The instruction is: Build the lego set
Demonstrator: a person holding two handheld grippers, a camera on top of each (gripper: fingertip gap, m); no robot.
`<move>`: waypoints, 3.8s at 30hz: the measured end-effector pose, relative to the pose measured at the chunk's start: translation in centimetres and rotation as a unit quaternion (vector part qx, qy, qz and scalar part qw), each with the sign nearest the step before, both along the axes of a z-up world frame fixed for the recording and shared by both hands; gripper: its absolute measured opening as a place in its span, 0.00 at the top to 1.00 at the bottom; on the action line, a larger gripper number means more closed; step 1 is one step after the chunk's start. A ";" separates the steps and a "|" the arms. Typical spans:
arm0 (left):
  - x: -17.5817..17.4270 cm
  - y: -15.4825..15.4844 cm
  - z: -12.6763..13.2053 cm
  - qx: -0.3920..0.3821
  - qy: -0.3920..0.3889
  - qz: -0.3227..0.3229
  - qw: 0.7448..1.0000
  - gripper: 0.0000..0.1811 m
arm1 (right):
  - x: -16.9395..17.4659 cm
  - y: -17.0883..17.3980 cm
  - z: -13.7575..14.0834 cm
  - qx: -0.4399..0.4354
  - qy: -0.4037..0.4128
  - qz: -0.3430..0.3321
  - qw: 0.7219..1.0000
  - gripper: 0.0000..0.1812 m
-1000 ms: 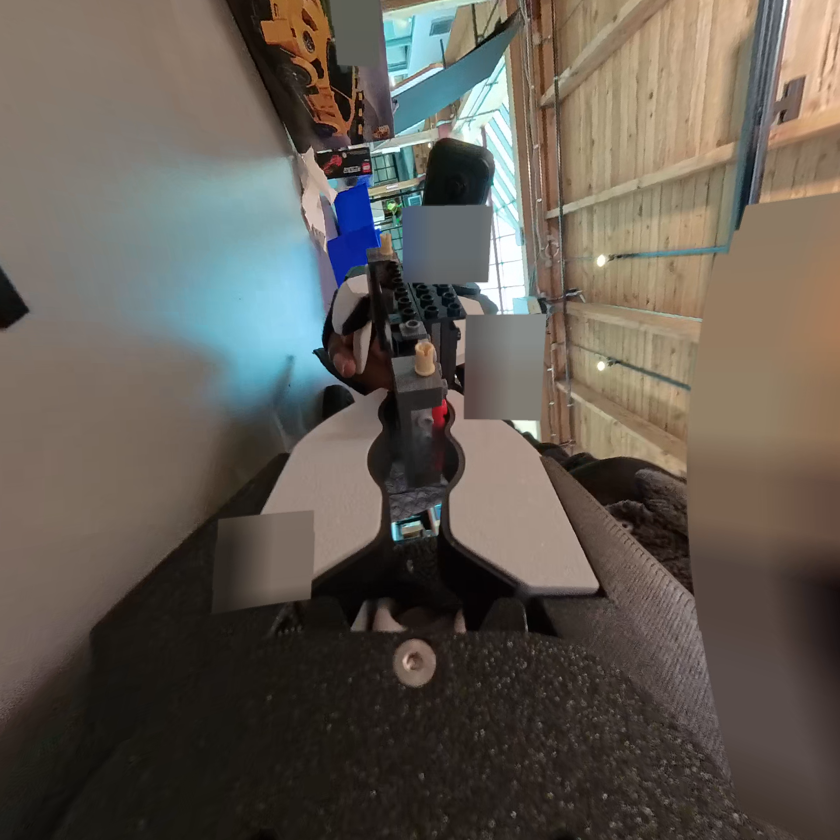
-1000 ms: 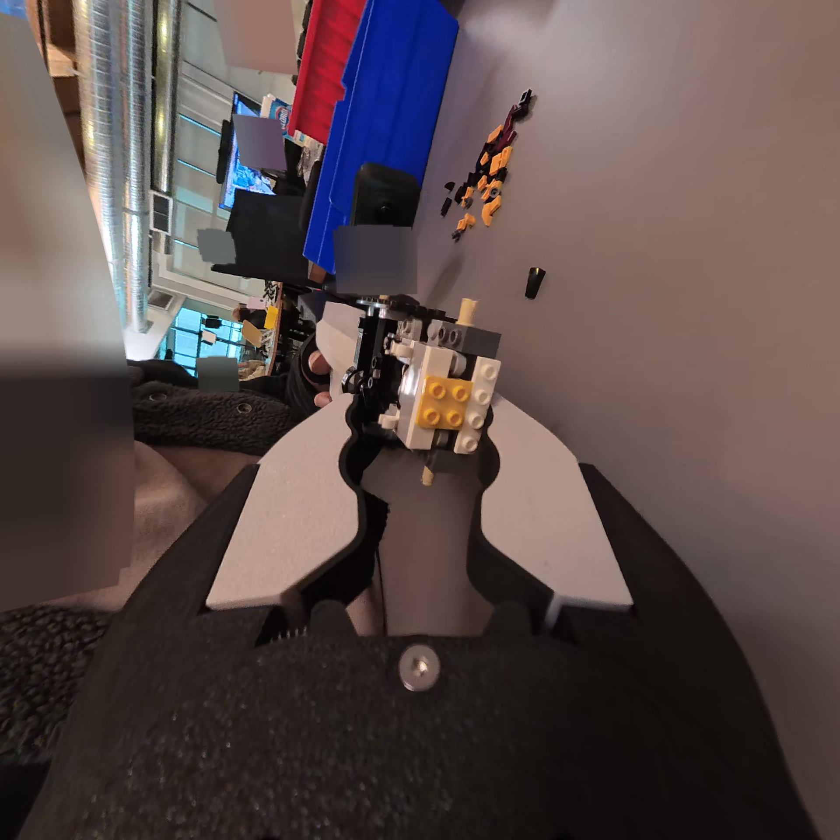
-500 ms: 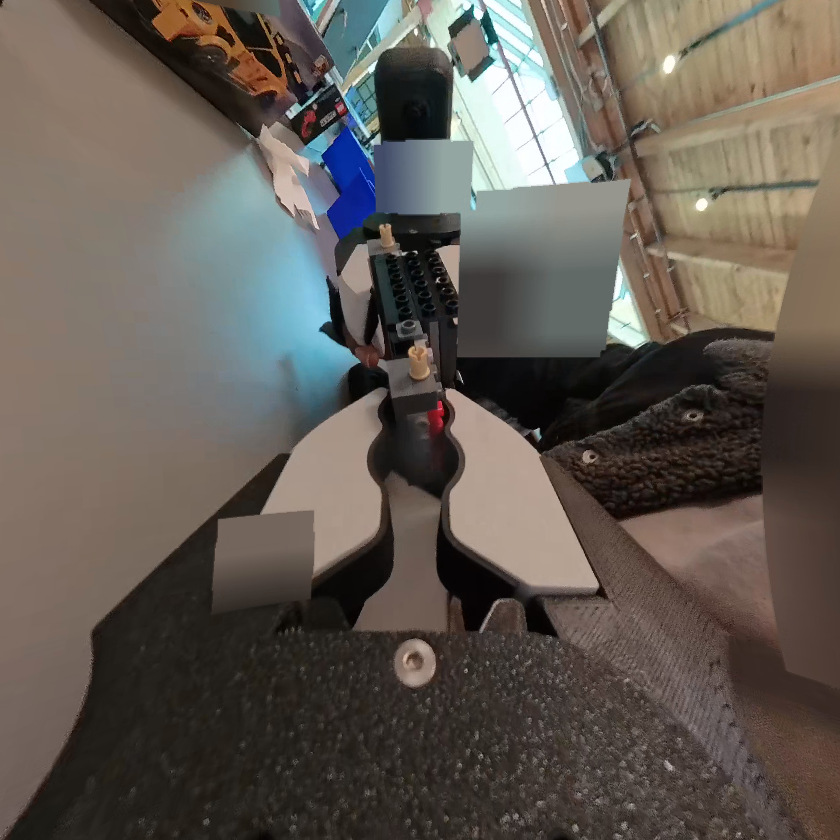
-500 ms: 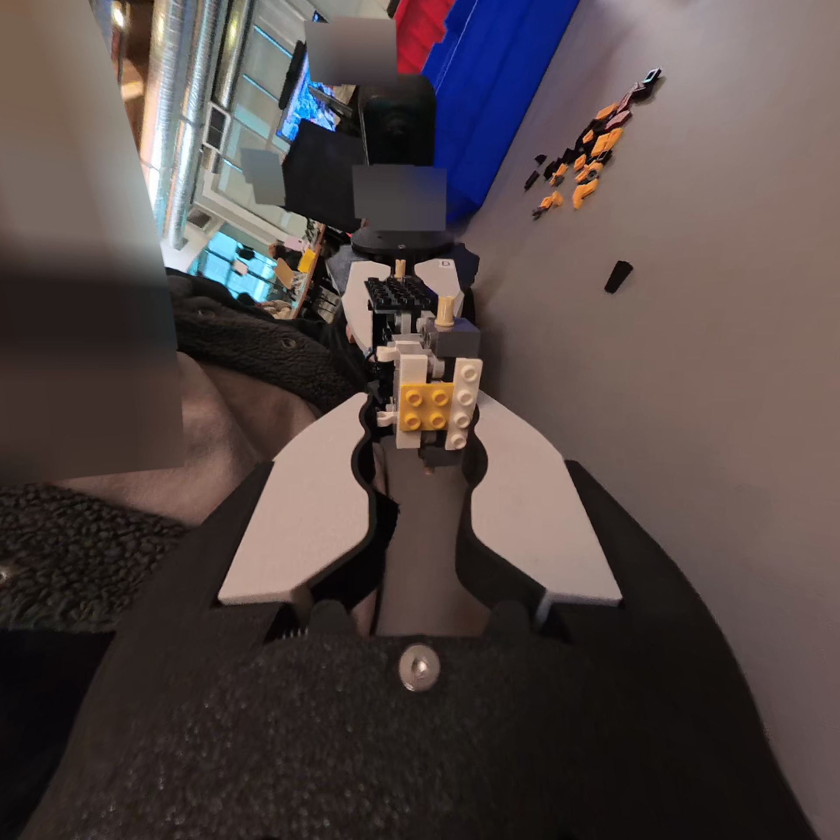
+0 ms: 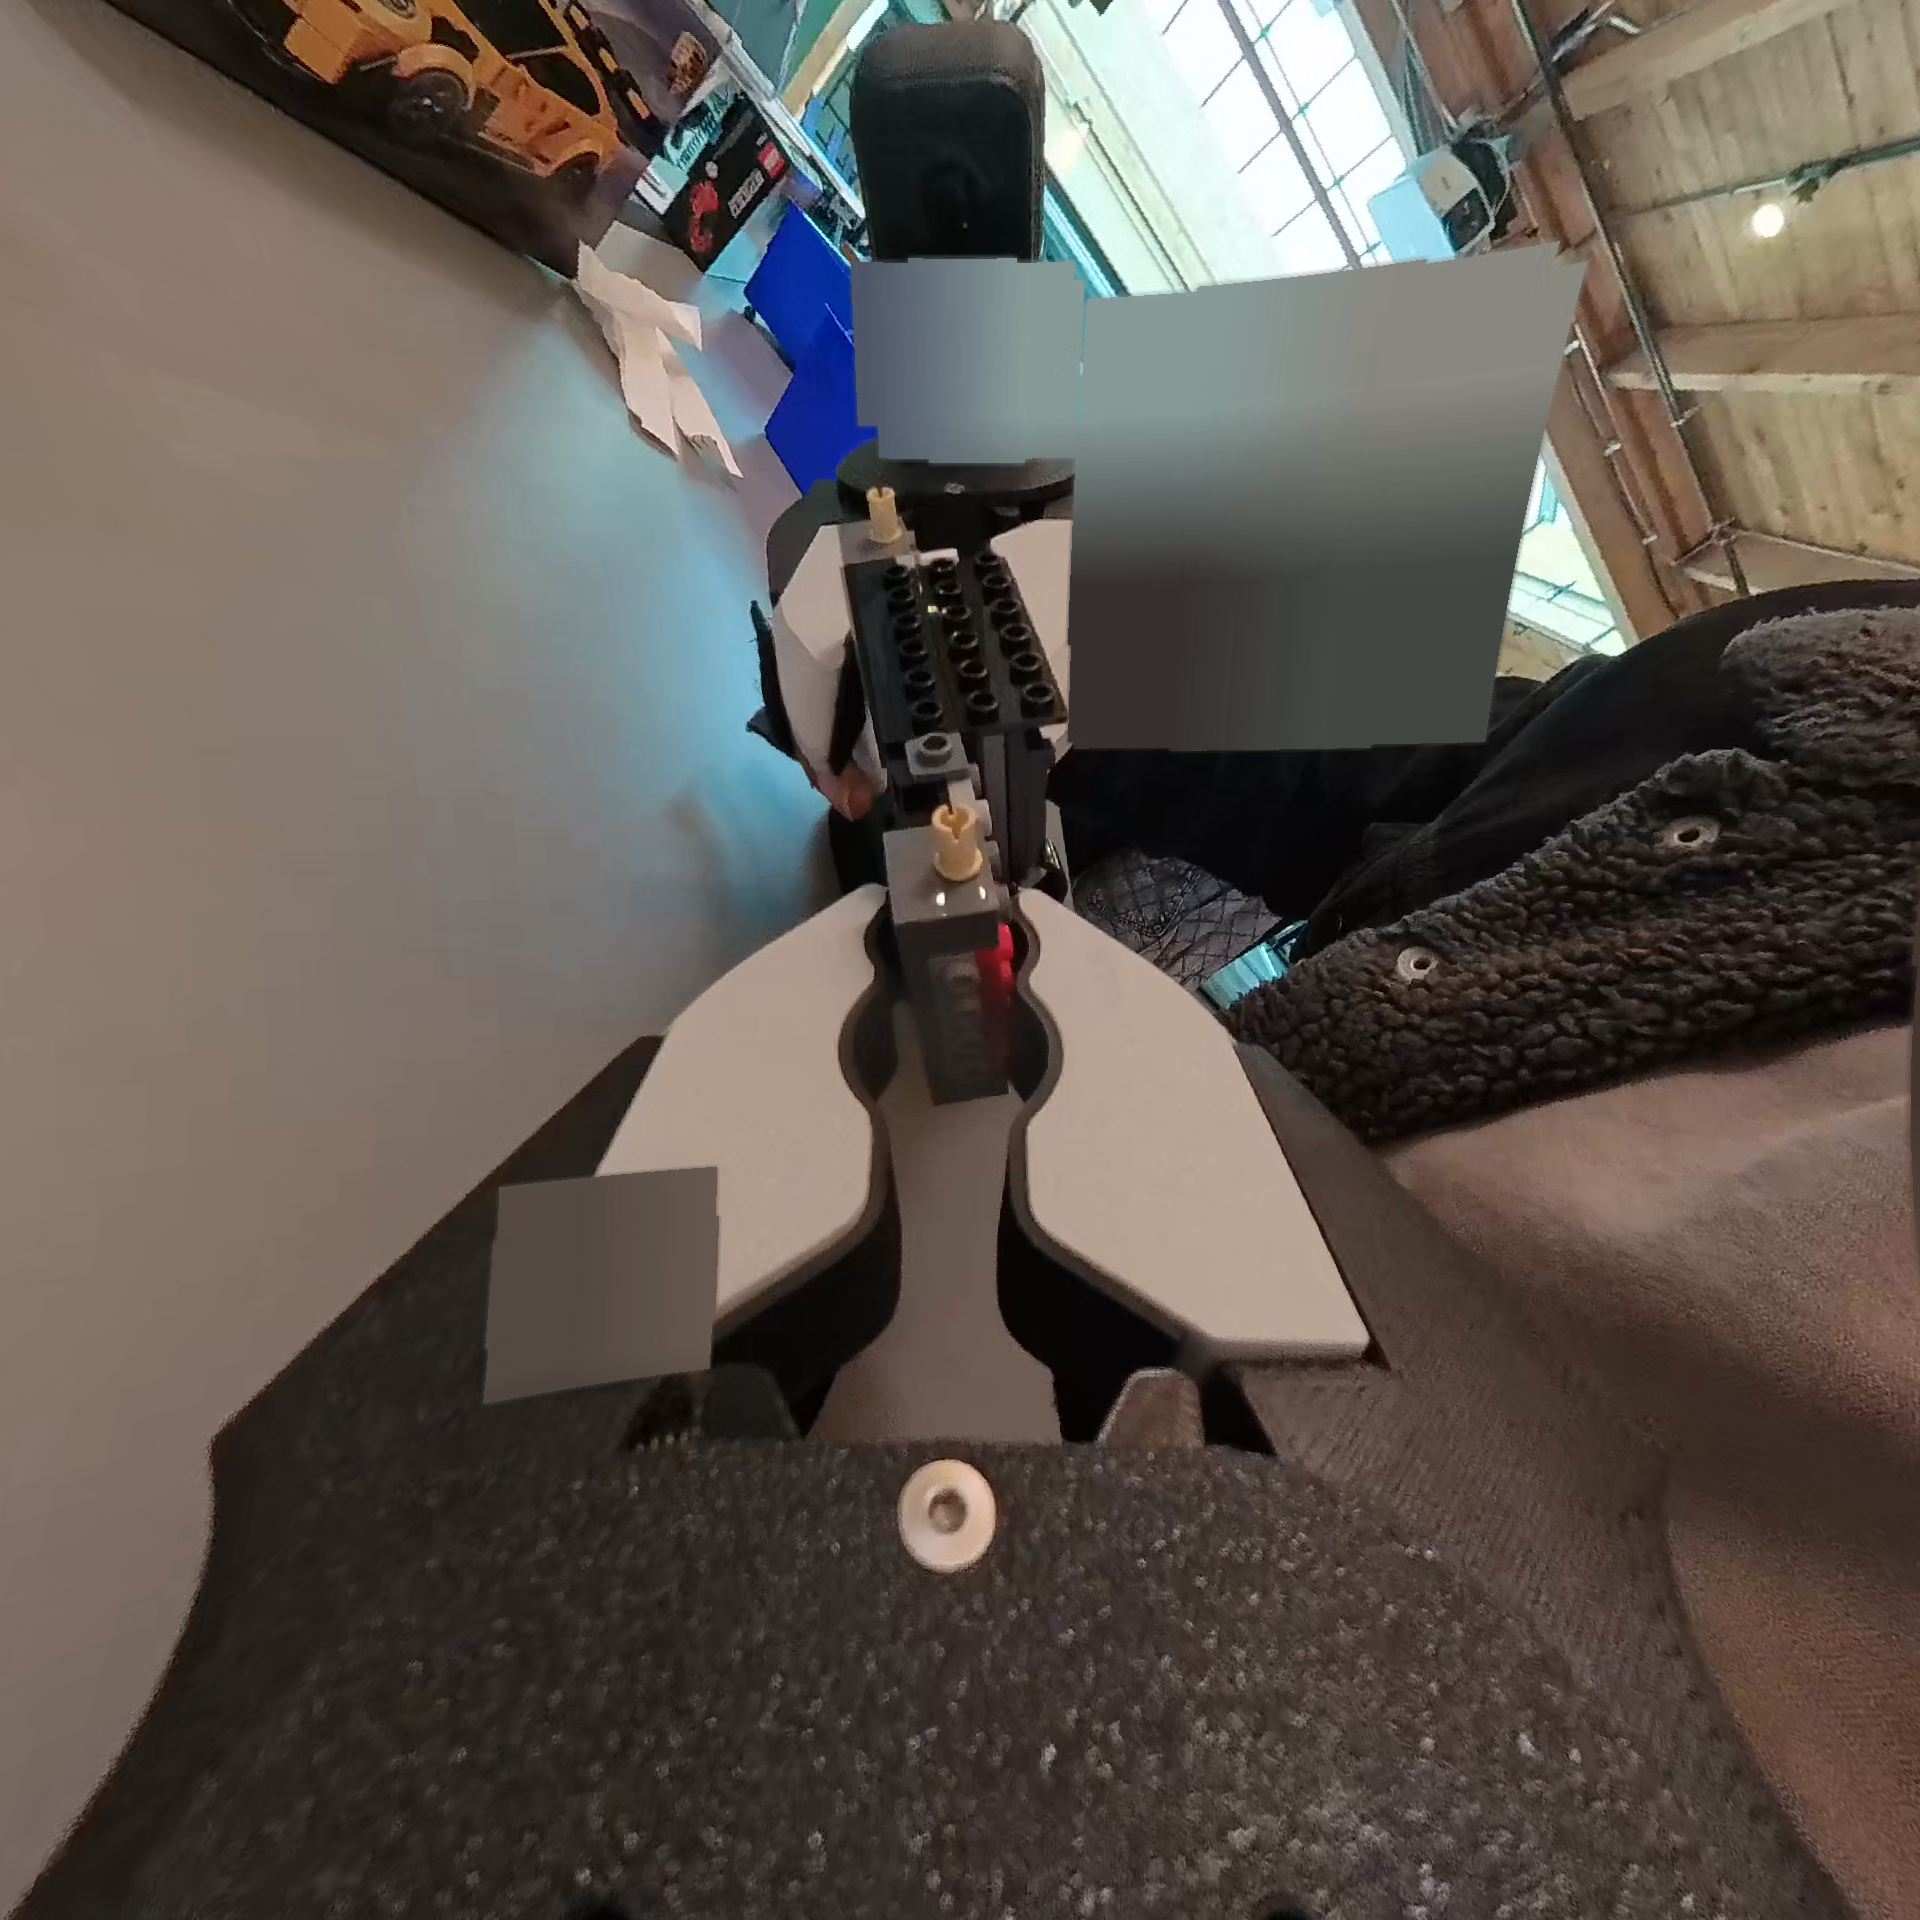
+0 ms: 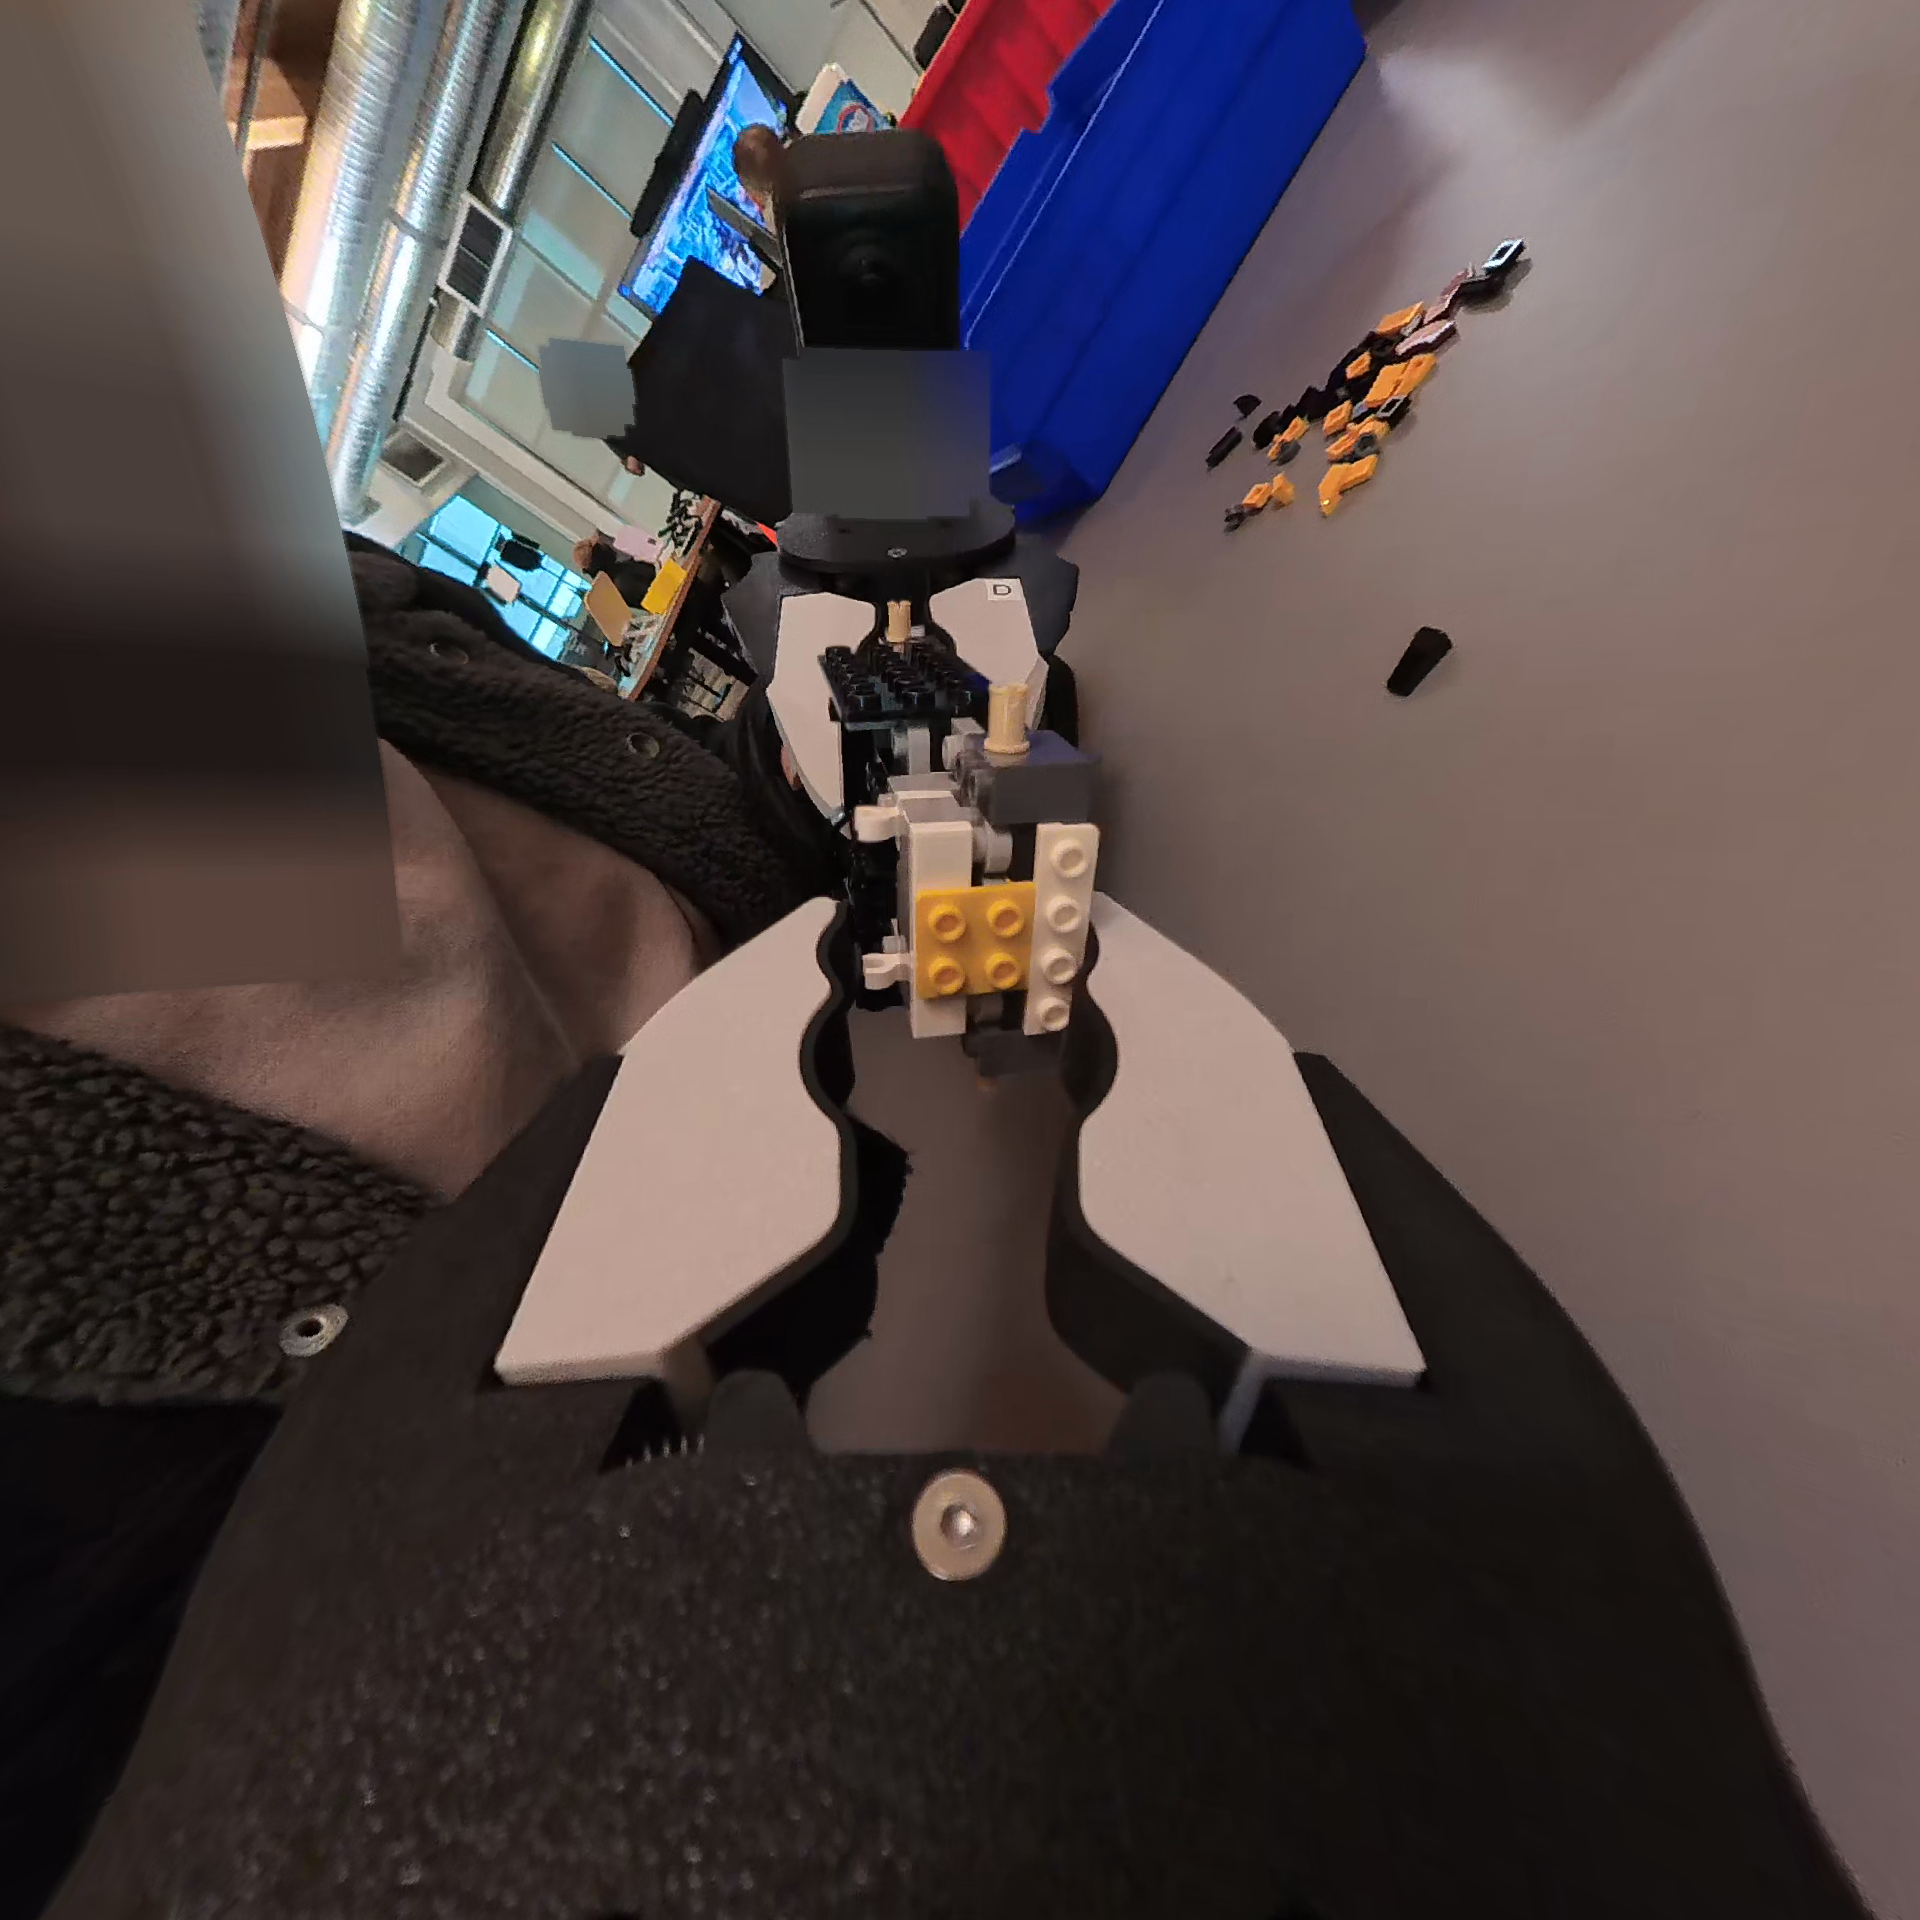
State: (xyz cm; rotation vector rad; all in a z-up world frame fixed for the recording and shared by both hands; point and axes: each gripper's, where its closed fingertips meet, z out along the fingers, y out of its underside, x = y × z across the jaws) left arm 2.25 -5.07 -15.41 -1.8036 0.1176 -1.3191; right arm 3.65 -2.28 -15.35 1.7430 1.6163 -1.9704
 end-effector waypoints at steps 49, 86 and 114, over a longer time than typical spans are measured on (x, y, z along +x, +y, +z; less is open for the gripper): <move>1.9 -2.0 0.4 0.110 0.121 -0.065 0.984 0.90 | 2.3 -2.4 1.9 0.099 0.109 0.008 0.989 0.83; 2.0 -1.1 1.0 0.161 0.206 -0.014 0.965 0.91 | 2.2 -2.3 1.6 0.213 0.202 -0.063 0.954 0.79; 0.8 -0.3 3.8 -0.012 -0.032 0.014 0.999 0.90 | 1.0 -1.6 2.8 -0.130 0.139 -0.048 0.981 0.81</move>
